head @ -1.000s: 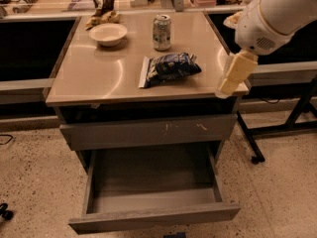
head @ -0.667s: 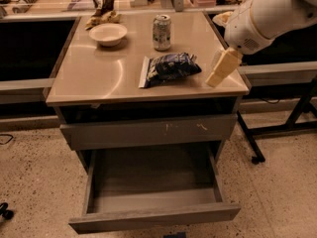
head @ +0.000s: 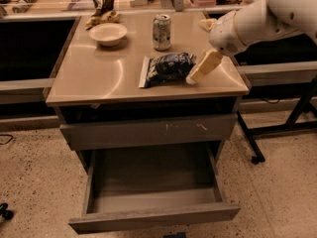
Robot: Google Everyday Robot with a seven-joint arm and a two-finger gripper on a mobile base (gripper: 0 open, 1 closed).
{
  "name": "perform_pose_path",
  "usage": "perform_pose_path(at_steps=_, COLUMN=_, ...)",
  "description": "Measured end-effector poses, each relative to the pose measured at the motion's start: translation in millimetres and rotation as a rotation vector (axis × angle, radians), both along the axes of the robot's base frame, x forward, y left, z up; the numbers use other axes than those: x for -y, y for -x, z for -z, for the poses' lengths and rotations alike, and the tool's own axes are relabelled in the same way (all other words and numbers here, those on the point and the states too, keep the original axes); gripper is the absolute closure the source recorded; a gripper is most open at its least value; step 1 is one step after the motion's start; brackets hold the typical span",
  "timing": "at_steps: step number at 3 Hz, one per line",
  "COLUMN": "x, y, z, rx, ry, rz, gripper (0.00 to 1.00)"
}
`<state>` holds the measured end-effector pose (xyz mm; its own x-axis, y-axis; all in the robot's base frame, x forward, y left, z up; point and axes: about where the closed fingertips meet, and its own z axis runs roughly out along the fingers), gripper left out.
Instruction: Place blue chip bag into middle drawer
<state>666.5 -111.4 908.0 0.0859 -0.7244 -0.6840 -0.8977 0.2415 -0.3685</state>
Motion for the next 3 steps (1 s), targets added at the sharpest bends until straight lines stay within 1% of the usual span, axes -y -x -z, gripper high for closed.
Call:
perform_pose_path(at_steps=1, x=-3, y=-20, z=20, rx=-0.021, ry=-0.017, rz=-0.009, gripper=0.0)
perform_pose_path(at_steps=2, x=-7, y=-34, z=41, rx=-0.05, ry=-0.006, rz=-0.008, gripper=0.0)
perform_pose_path(at_steps=3, x=-8, y=-35, z=42, rx=-0.051, ry=-0.006, rz=-0.009, gripper=0.19)
